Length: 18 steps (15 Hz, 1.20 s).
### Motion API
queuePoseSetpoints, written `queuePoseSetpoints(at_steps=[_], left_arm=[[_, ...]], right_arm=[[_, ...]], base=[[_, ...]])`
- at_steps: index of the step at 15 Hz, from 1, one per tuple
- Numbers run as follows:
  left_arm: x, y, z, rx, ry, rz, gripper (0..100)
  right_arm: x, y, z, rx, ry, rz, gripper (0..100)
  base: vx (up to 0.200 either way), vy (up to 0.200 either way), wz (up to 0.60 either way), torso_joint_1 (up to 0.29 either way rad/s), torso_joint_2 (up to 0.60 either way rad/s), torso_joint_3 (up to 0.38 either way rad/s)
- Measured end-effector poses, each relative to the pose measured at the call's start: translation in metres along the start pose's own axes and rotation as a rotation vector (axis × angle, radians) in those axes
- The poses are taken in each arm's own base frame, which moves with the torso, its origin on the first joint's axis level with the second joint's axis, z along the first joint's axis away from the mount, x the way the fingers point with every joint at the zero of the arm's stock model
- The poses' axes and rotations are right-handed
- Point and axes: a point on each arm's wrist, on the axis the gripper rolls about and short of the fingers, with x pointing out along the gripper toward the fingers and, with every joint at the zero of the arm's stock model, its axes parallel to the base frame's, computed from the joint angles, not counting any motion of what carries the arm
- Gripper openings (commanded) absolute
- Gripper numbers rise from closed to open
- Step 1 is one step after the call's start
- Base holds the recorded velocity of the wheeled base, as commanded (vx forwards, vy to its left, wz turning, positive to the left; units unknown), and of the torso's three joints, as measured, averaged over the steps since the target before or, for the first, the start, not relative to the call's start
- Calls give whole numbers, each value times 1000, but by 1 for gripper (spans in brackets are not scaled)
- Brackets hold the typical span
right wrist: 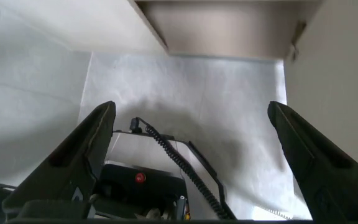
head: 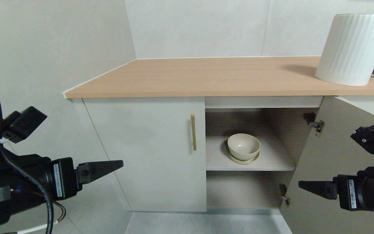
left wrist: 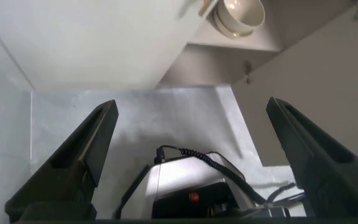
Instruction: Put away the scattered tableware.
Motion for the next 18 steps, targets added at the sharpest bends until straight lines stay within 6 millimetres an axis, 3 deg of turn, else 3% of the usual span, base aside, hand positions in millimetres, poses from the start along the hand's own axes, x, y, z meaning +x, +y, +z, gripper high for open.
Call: queuePoseSetpoints(at_steps=[12,18], left_arm=[[4,1,-1,0,16,7,100],[5,1,-2,0,21,9,100]], right_arm=[[2,-1,-2,-4,18,-6,100],[2,-1,-4,-7,34,-14,100]], base=[[-200,0,0,3,3,2],[0,0,0,0,0,0]])
